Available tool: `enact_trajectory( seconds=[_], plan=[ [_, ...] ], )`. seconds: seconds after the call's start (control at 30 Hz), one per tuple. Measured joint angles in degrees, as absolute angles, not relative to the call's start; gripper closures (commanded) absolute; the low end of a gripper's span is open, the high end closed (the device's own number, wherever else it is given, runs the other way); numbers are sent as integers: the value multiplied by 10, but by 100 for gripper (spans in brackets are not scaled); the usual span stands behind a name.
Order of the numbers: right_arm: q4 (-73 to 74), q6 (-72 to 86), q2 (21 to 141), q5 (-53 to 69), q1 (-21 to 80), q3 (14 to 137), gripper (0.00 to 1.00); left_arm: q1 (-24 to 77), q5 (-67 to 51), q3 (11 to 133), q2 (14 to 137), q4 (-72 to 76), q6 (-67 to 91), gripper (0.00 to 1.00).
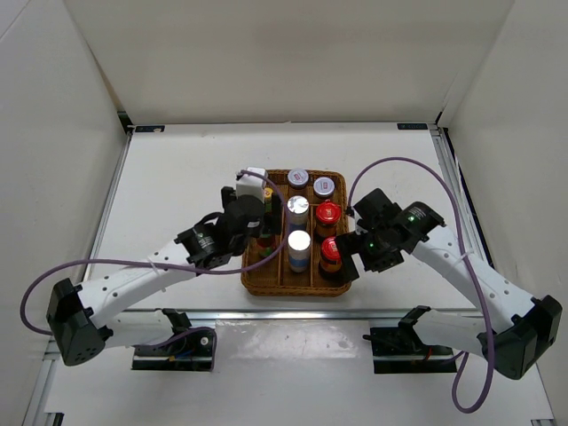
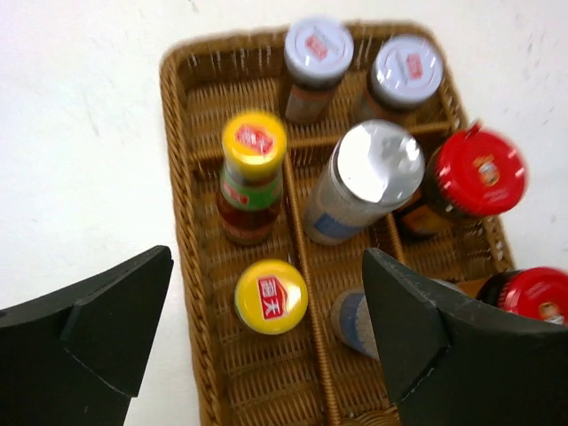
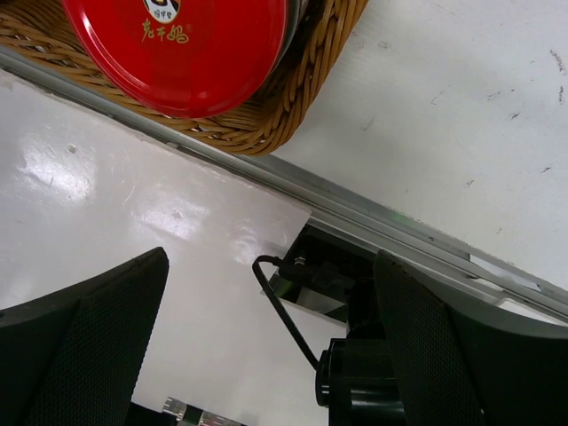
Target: Organize the condiment bottles
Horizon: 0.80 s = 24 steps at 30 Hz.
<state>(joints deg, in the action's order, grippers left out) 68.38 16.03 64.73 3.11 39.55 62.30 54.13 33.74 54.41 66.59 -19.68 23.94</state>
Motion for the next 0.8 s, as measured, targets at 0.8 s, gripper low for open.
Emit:
enact_trajectory(
  seconds=[0.8],
  plan=[
    [690, 200, 478, -48, 396, 623, 0, 312, 441, 566, 455, -584, 355, 0]
  ],
)
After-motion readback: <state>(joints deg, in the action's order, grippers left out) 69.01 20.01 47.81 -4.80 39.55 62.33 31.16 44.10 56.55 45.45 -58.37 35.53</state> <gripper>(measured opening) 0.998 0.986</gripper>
